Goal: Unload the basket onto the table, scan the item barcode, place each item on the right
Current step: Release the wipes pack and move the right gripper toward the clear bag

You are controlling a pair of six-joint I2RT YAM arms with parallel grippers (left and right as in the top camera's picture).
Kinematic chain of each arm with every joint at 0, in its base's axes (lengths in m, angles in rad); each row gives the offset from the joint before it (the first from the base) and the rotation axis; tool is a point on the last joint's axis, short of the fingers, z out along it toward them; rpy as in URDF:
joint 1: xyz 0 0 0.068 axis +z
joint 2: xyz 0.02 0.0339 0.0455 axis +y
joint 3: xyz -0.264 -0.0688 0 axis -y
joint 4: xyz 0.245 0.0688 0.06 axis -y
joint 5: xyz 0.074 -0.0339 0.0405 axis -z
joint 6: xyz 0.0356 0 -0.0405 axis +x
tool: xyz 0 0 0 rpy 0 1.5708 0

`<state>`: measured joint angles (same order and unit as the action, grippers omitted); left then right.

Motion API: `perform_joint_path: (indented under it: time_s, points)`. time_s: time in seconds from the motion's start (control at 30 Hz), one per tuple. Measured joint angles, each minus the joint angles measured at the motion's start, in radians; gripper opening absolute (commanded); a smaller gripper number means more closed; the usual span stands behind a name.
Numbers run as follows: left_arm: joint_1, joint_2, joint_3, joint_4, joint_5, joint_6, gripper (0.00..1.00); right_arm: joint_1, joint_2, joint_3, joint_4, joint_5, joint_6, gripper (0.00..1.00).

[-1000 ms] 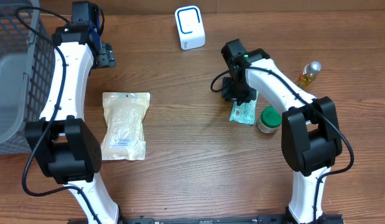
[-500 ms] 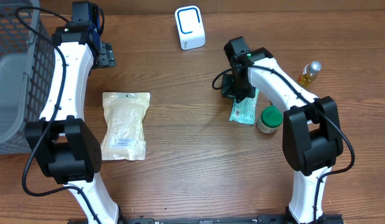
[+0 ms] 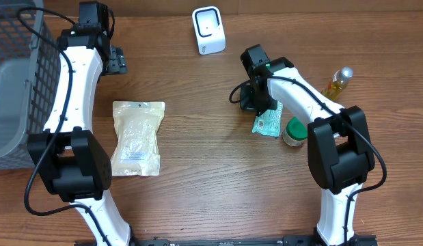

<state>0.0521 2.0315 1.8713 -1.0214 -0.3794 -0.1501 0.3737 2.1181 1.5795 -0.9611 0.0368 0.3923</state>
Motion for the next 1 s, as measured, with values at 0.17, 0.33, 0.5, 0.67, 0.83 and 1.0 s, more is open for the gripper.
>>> perform_joint_path:
  time_s: [0.17, 0.33, 0.5, 0.67, 0.83, 1.0]
  points:
    - [0.0, 0.0, 0.0, 0.0, 0.0, 0.0, 0.99, -0.003, 0.0, -0.031, -0.007, 0.05, 0.0, 0.04]
    - [0.0, 0.0, 0.0, 0.0, 0.0, 0.0, 1.0, -0.021, 0.0, -0.031, -0.027, 0.075, 0.0, 0.04]
    - [0.0, 0.0, 0.0, 0.0, 0.0, 0.0, 0.99, -0.045, 0.0, -0.031, -0.045, 0.099, 0.0, 0.04]
    - [0.0, 0.0, 0.0, 0.0, 0.0, 0.0, 0.99, -0.047, 0.0, -0.031, -0.038, 0.07, 0.0, 0.04]
    - [0.0, 0.0, 0.0, 0.0, 0.0, 0.0, 1.0, -0.027, 0.0, -0.031, 0.037, -0.047, 0.001, 0.05]
    - [0.0, 0.0, 0.0, 0.0, 0.0, 0.0, 1.0, 0.018, 0.001, -0.032, 0.204, -0.238, 0.002, 0.58]
